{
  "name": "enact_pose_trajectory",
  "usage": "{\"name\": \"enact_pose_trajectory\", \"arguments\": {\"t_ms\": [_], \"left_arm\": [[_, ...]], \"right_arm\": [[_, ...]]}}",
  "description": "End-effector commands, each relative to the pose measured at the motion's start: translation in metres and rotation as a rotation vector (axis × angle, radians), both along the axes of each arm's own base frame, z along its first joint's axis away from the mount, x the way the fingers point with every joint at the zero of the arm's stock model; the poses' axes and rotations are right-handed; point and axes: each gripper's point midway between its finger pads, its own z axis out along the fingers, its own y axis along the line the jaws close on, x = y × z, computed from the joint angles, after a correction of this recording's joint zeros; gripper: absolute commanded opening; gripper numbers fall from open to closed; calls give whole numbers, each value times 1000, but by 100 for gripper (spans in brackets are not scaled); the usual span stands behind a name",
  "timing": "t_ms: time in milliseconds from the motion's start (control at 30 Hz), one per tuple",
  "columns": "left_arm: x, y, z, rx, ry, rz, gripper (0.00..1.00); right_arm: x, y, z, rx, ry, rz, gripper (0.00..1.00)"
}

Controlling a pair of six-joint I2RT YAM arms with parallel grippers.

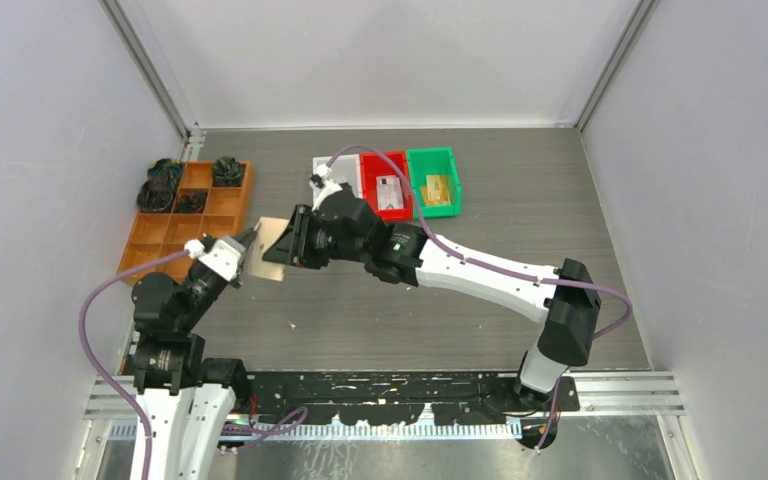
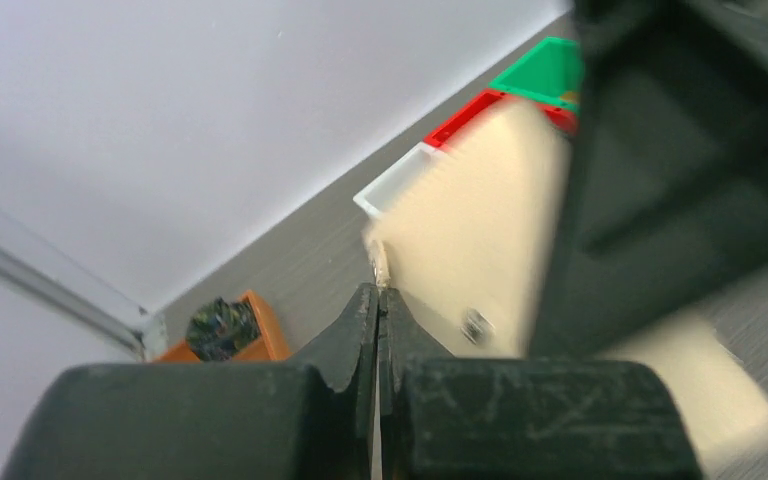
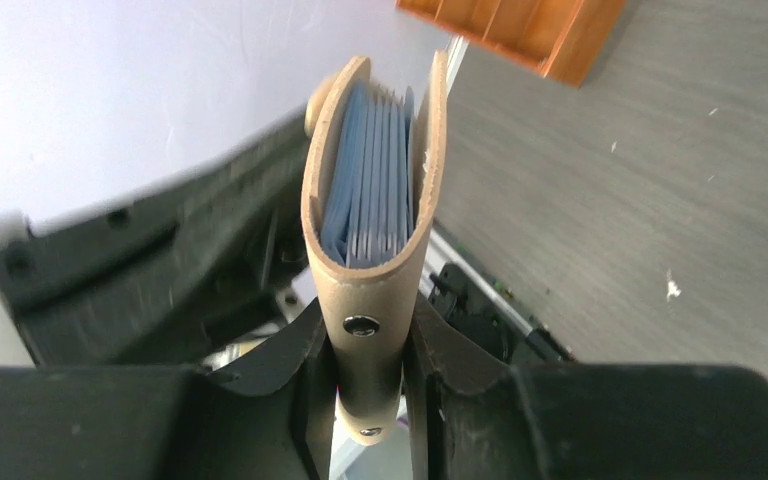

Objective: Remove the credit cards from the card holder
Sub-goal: Open the card holder.

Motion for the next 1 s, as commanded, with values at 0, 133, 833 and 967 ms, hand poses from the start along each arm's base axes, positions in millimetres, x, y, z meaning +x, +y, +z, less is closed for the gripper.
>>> {"name": "enact_pose_trajectory", "arguments": {"t_ms": [0,133,833,967], "left_arm": [[12,20,18,-240,103,159,0],[0,12,12,-339,217,140,0],[-58,-47,44,-838,764,-85,46],[-58,-50,54,-870,764,-113,46]], "right_arm": [[-47,-1,63,185,-52,145,1],[-45,-8,63,195,-70,120,1],[-51,-60,103,419,-221,175,1],[-53,-58,102,426,-215,190,1]]}}
